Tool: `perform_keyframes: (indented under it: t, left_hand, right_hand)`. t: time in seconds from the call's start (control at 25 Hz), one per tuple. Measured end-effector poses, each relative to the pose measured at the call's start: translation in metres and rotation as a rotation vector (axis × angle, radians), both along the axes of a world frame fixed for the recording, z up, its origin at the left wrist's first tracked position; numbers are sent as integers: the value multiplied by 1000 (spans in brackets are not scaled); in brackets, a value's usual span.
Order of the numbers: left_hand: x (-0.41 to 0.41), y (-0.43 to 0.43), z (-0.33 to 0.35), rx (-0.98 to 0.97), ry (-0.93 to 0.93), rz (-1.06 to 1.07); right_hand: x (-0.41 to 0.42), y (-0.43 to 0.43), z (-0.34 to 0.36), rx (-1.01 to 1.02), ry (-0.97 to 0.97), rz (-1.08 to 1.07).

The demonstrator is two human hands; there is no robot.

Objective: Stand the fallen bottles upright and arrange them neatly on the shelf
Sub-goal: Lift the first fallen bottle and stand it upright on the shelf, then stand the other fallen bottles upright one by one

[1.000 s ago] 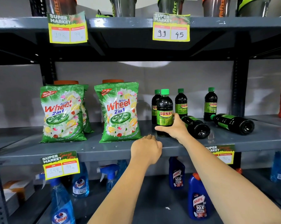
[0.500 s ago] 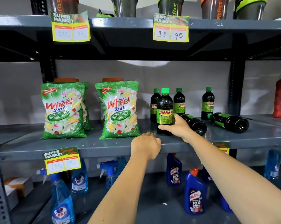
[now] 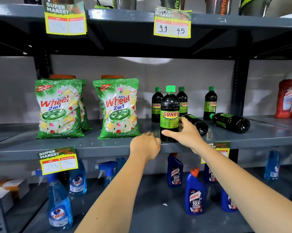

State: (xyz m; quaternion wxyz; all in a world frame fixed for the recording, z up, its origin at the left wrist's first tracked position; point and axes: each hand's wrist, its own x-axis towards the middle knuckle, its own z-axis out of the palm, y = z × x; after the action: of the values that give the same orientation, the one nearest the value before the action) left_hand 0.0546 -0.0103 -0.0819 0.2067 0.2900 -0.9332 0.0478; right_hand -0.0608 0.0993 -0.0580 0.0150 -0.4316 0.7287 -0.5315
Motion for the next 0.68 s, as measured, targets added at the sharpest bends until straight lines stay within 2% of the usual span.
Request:
perform_keyframes:
  t: [0.08, 0.12, 0.2, 0.28, 0.32, 0.36, 0.44, 0.56, 0.68]
  left_hand:
    - [1, -5, -1, 40, 52, -39]
    - [3, -8, -1, 53, 93, -69]
    - [12, -4, 0, -54, 252, -104]
    - [18, 20, -2, -216, 494, -156]
    - [16, 39, -4, -257, 576, -228]
    - [9, 60, -7, -272, 580, -333]
    - [-11, 87, -14, -260, 445, -468]
    - [-48, 87, -27, -249, 308, -373]
    - [-71, 86, -35, -275, 209, -227]
  right_hand:
    - [2, 4, 4, -67, 3, -50]
    - [0, 7, 8, -185, 11, -99]
    - [-13, 18, 21, -489, 57, -221]
    - [-40, 27, 35, -602, 106, -325]
    - [-58, 28, 41, -555, 111, -361]
    - [-77, 28, 46, -454, 109, -392]
    - [-107, 20, 51, -158, 115, -433]
    - [-121, 8, 46, 243, 9, -327]
    - [-120, 8, 46, 474, -214, -161]
